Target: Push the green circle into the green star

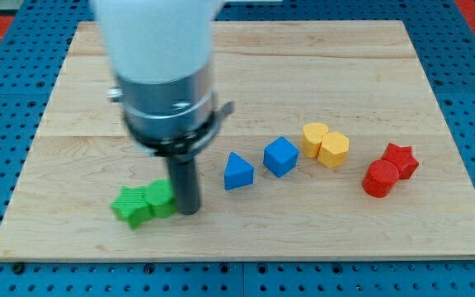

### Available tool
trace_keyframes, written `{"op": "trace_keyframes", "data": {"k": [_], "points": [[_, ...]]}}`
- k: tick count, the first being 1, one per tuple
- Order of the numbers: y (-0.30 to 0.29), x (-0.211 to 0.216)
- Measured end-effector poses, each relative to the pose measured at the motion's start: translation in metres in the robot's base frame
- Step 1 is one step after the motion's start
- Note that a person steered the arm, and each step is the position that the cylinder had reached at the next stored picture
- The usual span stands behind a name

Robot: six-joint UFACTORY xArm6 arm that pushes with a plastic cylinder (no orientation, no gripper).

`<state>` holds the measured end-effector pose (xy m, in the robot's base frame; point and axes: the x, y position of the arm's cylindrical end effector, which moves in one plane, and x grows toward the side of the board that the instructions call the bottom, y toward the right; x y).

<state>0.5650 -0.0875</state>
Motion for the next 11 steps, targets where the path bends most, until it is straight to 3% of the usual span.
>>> {"op": "trace_keyframes", "data": {"k": [2,3,4,5,6,7,11], "points": [[-0.098,0.023],[-0.098,0.009],[-0.049,0.02],[-0.002,0.004],[0.0,0.0],[-0.061,-0.007],[-0.065,-0.015]]}}
